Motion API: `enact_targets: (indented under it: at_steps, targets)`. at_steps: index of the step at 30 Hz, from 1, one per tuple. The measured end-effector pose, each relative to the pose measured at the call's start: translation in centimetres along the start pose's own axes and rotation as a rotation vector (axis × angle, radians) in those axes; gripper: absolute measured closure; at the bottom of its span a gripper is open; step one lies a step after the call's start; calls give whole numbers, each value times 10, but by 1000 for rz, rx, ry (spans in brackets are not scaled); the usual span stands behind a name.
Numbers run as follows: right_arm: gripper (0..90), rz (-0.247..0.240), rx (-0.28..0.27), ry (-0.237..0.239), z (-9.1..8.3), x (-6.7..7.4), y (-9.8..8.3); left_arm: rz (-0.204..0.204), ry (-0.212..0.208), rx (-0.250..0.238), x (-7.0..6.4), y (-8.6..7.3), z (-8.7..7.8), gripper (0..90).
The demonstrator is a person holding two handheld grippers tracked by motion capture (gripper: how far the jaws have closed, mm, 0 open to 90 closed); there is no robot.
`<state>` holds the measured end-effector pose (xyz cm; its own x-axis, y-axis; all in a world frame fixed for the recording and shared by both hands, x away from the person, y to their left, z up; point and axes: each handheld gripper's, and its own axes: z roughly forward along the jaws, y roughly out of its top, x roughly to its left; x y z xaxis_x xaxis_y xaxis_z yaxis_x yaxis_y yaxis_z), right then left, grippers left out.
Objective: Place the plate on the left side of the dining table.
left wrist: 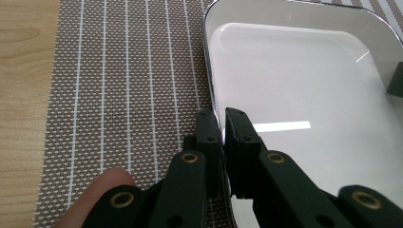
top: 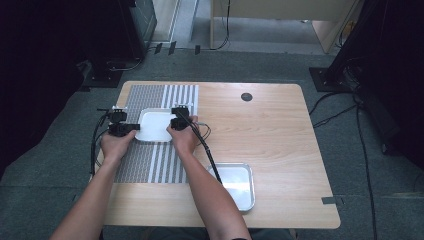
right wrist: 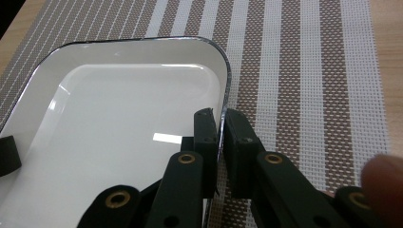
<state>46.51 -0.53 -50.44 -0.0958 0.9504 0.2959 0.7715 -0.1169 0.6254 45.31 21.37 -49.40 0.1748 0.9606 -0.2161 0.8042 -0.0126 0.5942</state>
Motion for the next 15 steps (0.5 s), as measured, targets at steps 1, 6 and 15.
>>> enact_targets:
  at_steps: [1, 6, 15]
  targets:
    - [845, -8, 1, 3, 0, 0, 0, 5, 4, -1, -1, 0, 0, 855]
    - [730, -42, -2, 49, -1, -3, -2, 25, -22, -18, -2, -3, 1, 700]
    - [501, -138, -77, 83, -10, -5, 0, -8, 54, -74, 2, -3, -12, 410]
